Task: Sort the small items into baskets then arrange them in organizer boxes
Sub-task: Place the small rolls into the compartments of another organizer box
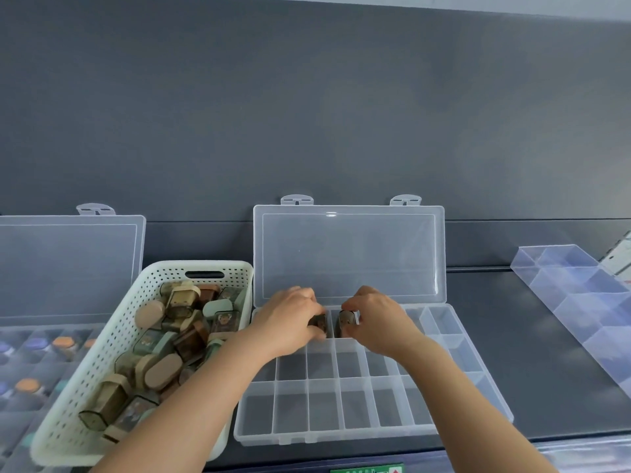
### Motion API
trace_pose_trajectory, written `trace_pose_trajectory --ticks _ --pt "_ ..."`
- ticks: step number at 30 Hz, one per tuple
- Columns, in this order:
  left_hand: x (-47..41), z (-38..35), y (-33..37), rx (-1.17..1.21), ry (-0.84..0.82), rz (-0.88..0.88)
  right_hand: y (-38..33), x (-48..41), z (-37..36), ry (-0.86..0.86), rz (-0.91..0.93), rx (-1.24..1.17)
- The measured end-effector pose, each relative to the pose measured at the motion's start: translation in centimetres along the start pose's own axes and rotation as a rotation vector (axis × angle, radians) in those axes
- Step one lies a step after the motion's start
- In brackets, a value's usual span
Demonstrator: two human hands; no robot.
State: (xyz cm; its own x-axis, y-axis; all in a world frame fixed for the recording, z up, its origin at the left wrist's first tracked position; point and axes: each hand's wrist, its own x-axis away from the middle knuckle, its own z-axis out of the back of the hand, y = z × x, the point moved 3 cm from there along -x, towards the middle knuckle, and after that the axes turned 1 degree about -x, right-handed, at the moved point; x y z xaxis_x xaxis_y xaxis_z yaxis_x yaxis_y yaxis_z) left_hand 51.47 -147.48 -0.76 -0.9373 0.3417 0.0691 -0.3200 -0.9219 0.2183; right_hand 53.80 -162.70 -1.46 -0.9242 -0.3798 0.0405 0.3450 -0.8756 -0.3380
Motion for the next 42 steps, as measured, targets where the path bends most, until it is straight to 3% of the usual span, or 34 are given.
trace_pose_trajectory --ticks 11,17,19,26,33,42 --pt "1.3 1.0 -0.2 0.018 0.093 0.05 -0.8 0.0 0.1 0.104 0.049 -0.079" --pt "6.0 4.6 -3.7 -0.001 0.271 0.209 -6.6 0.3 0.4 0.235 0.294 -0.185" --pt "8.2 5.3 -6.0 -0.041 0.229 0.293 -9.1 0.5 0.0 0.214 0.395 -0.21" --pt "14.3 4.0 -10.7 0.002 -0.158 0.491 -15.7 -0.7 -2.8 0.067 0.665 -0.043" --pt "15.5 2.0 -11.4 0.032 -0.085 0.459 -18.0 -2.8 -3.6 -0.086 0.464 0.286" --pt "16.3 3.1 -12.0 0.385 0.128 0.493 -18.1 -3.2 -3.1 -0.172 0.424 0.287"
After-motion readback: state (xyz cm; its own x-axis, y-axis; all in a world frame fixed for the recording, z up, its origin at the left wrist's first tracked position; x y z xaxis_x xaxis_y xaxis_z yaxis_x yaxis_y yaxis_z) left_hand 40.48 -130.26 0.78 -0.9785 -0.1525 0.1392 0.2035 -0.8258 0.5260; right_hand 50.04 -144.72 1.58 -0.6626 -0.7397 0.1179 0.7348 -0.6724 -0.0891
